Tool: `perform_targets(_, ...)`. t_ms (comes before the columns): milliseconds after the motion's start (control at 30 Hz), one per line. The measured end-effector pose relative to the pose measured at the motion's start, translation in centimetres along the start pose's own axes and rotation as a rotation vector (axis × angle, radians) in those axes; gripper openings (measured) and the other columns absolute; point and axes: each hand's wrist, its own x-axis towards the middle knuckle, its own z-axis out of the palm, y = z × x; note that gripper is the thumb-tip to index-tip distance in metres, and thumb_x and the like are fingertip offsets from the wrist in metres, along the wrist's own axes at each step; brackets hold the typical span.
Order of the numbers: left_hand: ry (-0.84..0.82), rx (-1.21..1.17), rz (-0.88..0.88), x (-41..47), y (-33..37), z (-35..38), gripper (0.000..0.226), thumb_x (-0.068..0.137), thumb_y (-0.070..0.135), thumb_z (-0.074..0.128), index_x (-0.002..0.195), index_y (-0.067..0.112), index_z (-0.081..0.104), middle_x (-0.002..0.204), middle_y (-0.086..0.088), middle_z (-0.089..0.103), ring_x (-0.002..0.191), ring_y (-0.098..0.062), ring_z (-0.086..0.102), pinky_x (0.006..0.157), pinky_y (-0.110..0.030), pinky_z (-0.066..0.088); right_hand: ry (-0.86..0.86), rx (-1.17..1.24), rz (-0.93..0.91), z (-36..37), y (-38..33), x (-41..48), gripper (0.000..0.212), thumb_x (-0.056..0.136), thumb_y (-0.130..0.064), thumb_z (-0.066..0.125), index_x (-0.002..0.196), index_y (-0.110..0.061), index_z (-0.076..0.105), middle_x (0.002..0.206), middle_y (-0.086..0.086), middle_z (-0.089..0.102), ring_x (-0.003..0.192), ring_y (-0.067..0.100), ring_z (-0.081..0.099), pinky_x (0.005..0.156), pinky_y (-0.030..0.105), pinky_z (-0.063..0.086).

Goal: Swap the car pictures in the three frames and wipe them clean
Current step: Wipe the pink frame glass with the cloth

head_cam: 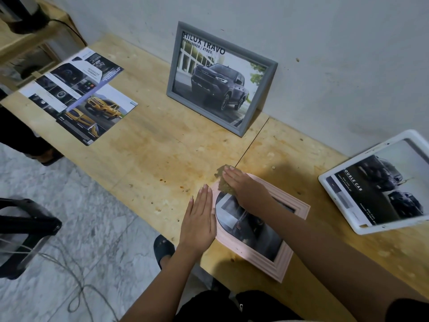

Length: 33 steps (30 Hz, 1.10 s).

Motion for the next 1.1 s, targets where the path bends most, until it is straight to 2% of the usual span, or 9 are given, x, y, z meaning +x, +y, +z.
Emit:
perform_targets(67, 0.001, 0.002, -0.009, 0.0, 0.0, 0.0, 0.059, 0.091, 0.041, -0.008, 0.147, 0.021, -0.011, 0.153, 0.008, -0.018, 0.142, -0.006, -0.018, 0.116, -0.026, -0.010, 0.018, 0.020, 0.032, -0.2, 1.0, -0.6, 0.060, 0.091, 0.002, 0.036, 0.148, -0.007, 0.019, 0.157, 0.006, 0.014, 0.146, 0.019, 0.010, 0.118, 0.030, 0.006)
perform_targets(200, 0.002, 0.025, -0.020, 0.1, -0.1, 0.2, 0.061, 0.092, 0.040, -0.006, 0.149, 0.019, -0.005, 0.155, 0.006, -0.014, 0.142, -0.007, -0.016, 0.116, -0.027, -0.010, 0.049, 0.093, 0.167, -0.7, 2.3, -2.6, 0.063, 0.089, 0.004, 0.043, 0.147, -0.011, 0.025, 0.157, 0.003, 0.018, 0.145, 0.019, 0.014, 0.117, 0.032, 0.022)
perform_targets(433, -0.005, 0.052, -0.050, 0.0, 0.4, 0.0, 0.066, 0.089, 0.041, -0.011, 0.150, 0.018, -0.004, 0.157, 0.004, -0.009, 0.142, -0.008, -0.015, 0.114, -0.028, -0.012, 0.025, 0.083, 0.243, -1.2, 2.5, -4.6, 0.058, 0.093, 0.003, 0.037, 0.147, -0.013, 0.025, 0.157, 0.001, 0.015, 0.146, 0.018, 0.012, 0.118, 0.033, 0.022)
perform_targets(567, -0.003, 0.055, -0.056, 0.0, 0.2, 0.0, 0.064, 0.089, 0.039, -0.011, 0.149, 0.017, -0.006, 0.157, 0.003, -0.009, 0.139, -0.006, -0.019, 0.114, -0.027, -0.012, -0.061, 0.010, 0.289, -1.4, 3.3, -6.8, 0.060, 0.095, 0.000, 0.033, 0.150, -0.015, 0.013, 0.158, 0.000, 0.003, 0.146, 0.015, 0.004, 0.118, 0.030, 0.008)
perform_targets(733, 0.000, 0.050, -0.064, 0.0, 0.2, 0.3, 0.063, 0.090, 0.038, -0.007, 0.150, 0.017, -0.005, 0.158, 0.003, -0.008, 0.139, -0.004, -0.018, 0.115, -0.028, -0.012, -0.116, -0.020, 0.424, -1.1, 3.8, -10.9, 0.061, 0.097, -0.008, 0.031, 0.150, -0.023, 0.003, 0.152, -0.011, -0.010, 0.146, 0.011, -0.002, 0.117, 0.032, 0.002)
perform_targets(867, 0.011, 0.018, -0.065, 0.0, 0.2, 0.5, 0.067, 0.088, 0.041, -0.009, 0.150, 0.018, -0.005, 0.158, 0.003, -0.008, 0.141, -0.004, -0.016, 0.117, -0.029, -0.010, -0.148, 0.010, 0.559, -0.9, 2.8, -12.6, 0.059, 0.099, -0.030, 0.031, 0.151, -0.024, 0.003, 0.156, -0.010, -0.011, 0.146, 0.015, -0.008, 0.118, 0.045, 0.000)
perform_targets(967, 0.025, 0.007, -0.068, 0.1, 0.4, 0.6, 0.062, 0.092, 0.040, -0.005, 0.150, 0.018, -0.003, 0.158, 0.003, -0.006, 0.140, -0.004, -0.016, 0.117, -0.029, -0.009, -0.103, 0.086, 0.613, -0.5, 2.6, -12.3, 0.060, 0.098, -0.048, 0.026, 0.151, -0.023, 0.011, 0.158, -0.008, -0.007, 0.146, 0.020, -0.011, 0.118, 0.046, -0.003)
perform_targets(1033, 0.008, 0.001, -0.075, 0.3, 0.6, 0.3, 0.056, 0.097, 0.037, 0.003, 0.150, 0.018, -0.005, 0.158, 0.003, -0.008, 0.138, -0.004, -0.018, 0.115, -0.029, -0.011, -0.068, 0.105, 0.655, -0.2, 2.7, -12.1, 0.067, 0.093, -0.060, 0.018, 0.150, -0.024, 0.016, 0.159, -0.007, -0.004, 0.146, 0.021, -0.010, 0.118, 0.046, -0.001)
perform_targets(1100, -0.023, 0.048, -0.055, 0.3, 0.7, 0.0, 0.057, 0.097, 0.037, 0.000, 0.149, 0.017, -0.008, 0.157, 0.001, -0.012, 0.138, -0.007, -0.020, 0.115, -0.030, -0.012, -0.046, 0.080, 0.653, 0.2, 2.7, -12.1, 0.083, 0.082, -0.071, 0.001, 0.149, -0.025, 0.014, 0.158, -0.007, -0.005, 0.146, 0.020, -0.010, 0.118, 0.045, -0.002)
